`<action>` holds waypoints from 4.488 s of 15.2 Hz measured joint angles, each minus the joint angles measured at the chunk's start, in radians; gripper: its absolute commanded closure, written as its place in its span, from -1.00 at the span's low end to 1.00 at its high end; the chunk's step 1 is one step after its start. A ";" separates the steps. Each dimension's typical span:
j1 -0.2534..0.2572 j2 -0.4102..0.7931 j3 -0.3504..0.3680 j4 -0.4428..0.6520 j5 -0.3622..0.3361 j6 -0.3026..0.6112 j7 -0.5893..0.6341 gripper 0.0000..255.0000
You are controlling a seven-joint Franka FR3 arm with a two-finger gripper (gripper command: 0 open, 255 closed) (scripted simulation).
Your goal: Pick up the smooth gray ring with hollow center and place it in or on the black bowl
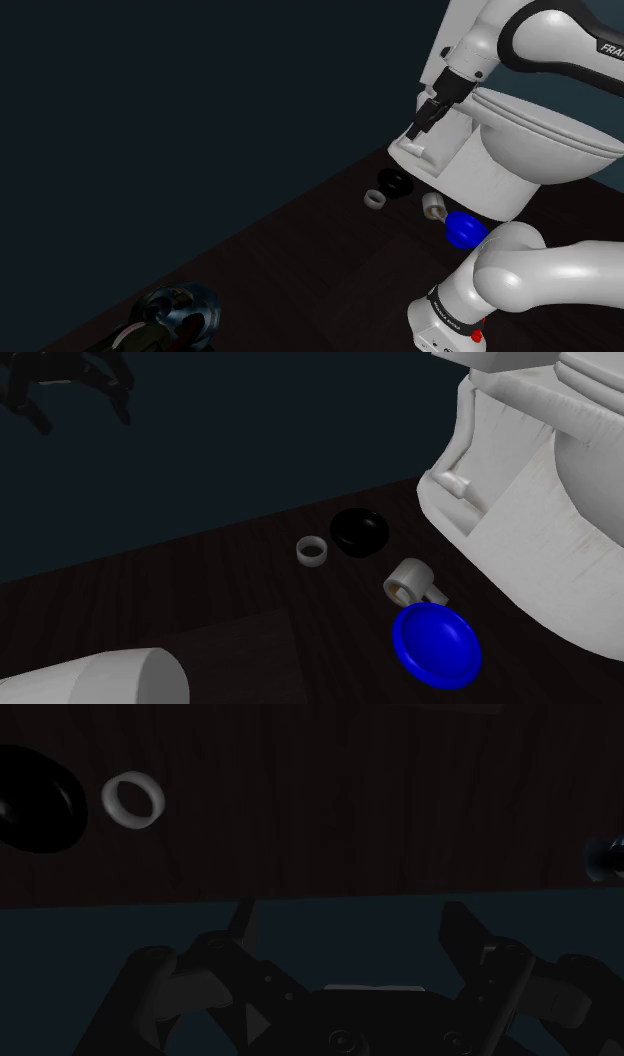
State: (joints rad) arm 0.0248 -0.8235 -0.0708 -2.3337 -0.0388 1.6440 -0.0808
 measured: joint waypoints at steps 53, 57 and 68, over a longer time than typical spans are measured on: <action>-0.292 1.467 -0.245 0.202 0.507 1.065 -0.949 -1.00; -0.294 1.473 -0.241 0.205 0.510 1.069 -0.950 -1.00; -0.294 1.473 -0.241 0.205 0.511 1.069 -0.950 1.00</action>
State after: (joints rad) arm -0.2696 0.6498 -0.3118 -2.1284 0.4717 2.7132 -1.0307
